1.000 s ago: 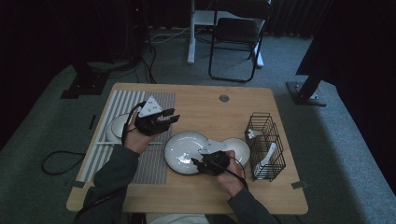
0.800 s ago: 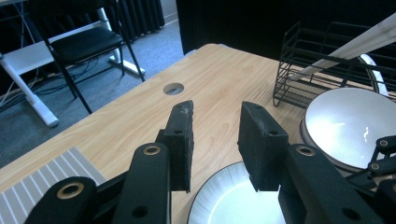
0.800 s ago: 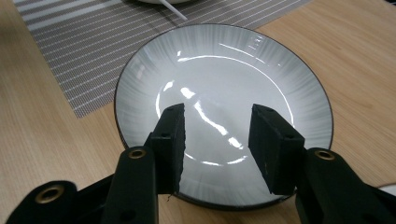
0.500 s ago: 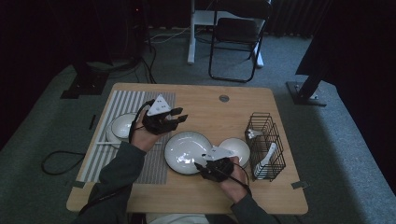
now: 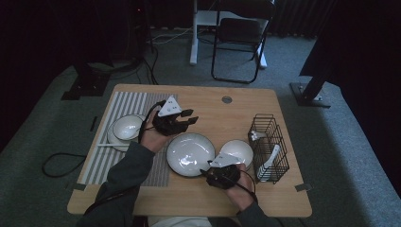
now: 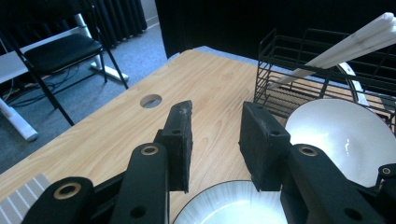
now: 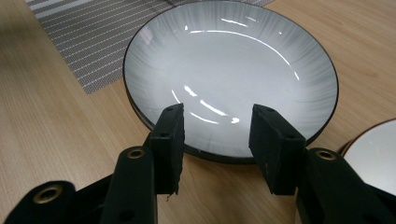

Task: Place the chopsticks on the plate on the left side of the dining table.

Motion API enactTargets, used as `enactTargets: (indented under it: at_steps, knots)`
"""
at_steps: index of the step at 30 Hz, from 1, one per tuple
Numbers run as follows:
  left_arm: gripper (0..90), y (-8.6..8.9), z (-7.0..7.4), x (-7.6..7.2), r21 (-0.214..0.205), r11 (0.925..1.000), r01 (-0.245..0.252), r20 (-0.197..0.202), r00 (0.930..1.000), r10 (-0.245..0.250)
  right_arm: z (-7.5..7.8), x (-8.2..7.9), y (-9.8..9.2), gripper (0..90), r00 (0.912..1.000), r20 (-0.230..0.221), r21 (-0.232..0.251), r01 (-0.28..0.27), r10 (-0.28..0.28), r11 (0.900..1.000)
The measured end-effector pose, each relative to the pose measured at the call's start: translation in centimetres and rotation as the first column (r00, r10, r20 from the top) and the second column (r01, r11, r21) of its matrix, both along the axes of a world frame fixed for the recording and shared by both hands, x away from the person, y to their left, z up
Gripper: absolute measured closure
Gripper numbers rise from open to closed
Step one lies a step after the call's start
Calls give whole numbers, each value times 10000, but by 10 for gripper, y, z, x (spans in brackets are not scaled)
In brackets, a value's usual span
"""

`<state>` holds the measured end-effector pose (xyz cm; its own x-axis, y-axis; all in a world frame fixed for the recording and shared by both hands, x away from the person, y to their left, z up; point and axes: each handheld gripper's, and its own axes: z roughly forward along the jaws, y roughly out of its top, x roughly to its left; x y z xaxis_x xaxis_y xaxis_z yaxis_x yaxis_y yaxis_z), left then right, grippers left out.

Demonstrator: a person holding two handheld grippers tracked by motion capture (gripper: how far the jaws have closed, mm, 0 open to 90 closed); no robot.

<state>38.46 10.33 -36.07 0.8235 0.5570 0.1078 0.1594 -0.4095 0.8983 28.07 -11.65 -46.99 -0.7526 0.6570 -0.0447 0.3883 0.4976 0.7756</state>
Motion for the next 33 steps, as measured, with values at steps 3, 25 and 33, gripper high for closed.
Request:
enactTargets:
  at_steps: [3, 25, 33]
  knots:
    - [648, -4, -1, 0, 110, 9999, 62, 45, 10000, -62, -2, -2, -3, 547, 10000, -45, 13, 35, -35, 10000]
    - [645, -34, -6, 4, 275, 9975, 652, -219, 9977, -646, -19, -13, -10, 585, 9996, -286, 50, 75, -74, 10000]
    - [645, -48, -6, 5, 388, 9951, 911, -252, 9956, -902, -23, -14, -10, 588, 9993, -345, 49, 112, -110, 9999]
